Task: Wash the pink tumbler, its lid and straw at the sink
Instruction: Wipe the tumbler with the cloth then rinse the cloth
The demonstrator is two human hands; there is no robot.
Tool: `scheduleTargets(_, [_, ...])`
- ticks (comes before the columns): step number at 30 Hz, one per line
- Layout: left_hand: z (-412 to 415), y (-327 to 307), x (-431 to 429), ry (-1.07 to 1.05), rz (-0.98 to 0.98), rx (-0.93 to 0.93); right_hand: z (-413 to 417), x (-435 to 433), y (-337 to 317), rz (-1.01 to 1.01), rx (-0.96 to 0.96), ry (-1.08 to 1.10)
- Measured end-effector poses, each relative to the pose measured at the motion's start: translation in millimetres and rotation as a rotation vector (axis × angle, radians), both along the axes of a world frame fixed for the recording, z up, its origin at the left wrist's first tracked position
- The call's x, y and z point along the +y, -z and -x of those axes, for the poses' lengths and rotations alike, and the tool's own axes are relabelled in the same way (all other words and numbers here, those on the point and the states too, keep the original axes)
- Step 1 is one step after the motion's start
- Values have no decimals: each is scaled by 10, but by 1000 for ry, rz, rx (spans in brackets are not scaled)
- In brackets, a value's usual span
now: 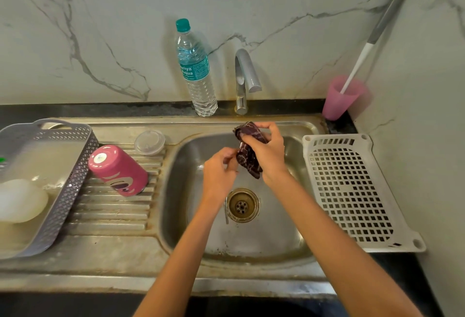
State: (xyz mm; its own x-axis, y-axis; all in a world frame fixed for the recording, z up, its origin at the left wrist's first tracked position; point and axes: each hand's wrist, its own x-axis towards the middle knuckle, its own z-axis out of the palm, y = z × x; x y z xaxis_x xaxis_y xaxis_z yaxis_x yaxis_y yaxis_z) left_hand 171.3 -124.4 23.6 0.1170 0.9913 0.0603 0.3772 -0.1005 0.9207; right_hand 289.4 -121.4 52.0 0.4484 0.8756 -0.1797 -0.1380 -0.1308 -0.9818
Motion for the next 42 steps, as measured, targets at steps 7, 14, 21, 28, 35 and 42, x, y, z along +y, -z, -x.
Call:
scheduleTargets(7, [233,78,17,-209,310,-416,-77,-47,45,77,-52,-150])
scheduleTargets(14, [270,39,93,-293,492,-480,151,-99,216,-93,-473,-450])
scheduleTargets(21, [207,58,56,-402,543,-533,180,-110,311,56,-802,-530])
scheduleTargets(28, [217,12,159,-464,480,-533,202,-141,357,227,-851,-542])
scheduleTargets(35, [343,82,190,-508,473,-564,174,-318,463,280,-829,-591])
scheduleTargets(42, [437,50,241,-512,393,-584,79,-368,450,225,-925,-781])
